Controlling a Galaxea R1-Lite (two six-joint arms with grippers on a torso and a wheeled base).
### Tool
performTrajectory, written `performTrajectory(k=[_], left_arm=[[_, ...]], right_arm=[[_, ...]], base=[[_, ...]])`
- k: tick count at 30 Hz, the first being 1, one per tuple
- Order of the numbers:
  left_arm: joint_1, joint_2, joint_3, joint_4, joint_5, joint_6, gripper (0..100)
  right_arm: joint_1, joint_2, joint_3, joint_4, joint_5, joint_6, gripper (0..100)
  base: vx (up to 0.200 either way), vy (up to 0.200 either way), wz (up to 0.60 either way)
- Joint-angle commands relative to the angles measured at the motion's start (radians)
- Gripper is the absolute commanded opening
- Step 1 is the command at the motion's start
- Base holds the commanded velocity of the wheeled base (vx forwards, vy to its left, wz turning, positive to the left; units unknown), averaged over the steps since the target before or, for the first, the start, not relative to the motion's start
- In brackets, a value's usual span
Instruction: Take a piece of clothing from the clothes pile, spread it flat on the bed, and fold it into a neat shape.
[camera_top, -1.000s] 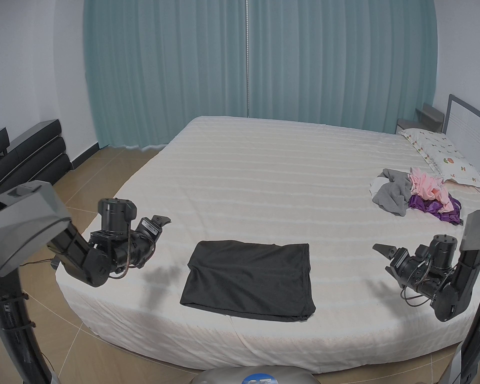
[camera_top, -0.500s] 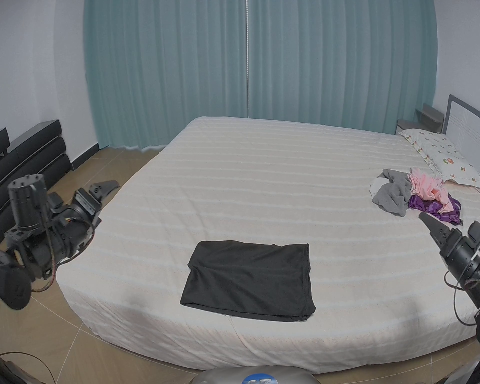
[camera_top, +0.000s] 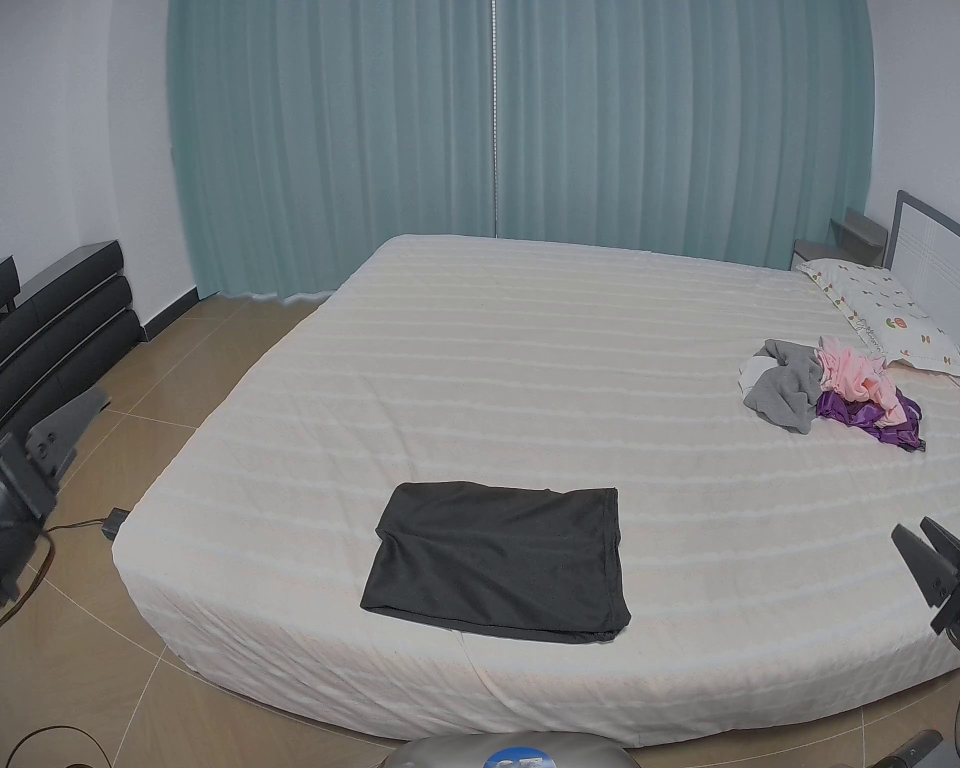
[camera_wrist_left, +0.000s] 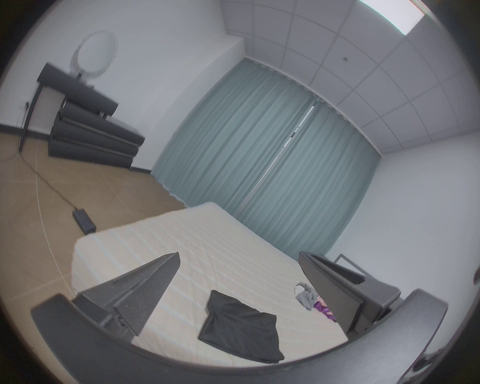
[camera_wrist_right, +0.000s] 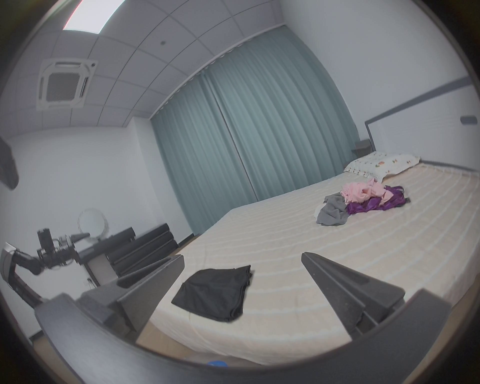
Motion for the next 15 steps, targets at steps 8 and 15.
performTrajectory(k=[8,15], left_arm=[[0.121,-0.895,0.074,0.511,0.073,0.458,100],[0.121,-0.895,0.240,0.267,0.156,0.532,100]], right_arm=[[0.029,-0.700,-0.182,0.686,-0.200,-0.371,100],[0.029,-0.700,0.042,0.292,-0.257,-0.392,100]], base=[[0.000,0.000,0.00],[0.000,0.000,0.00]])
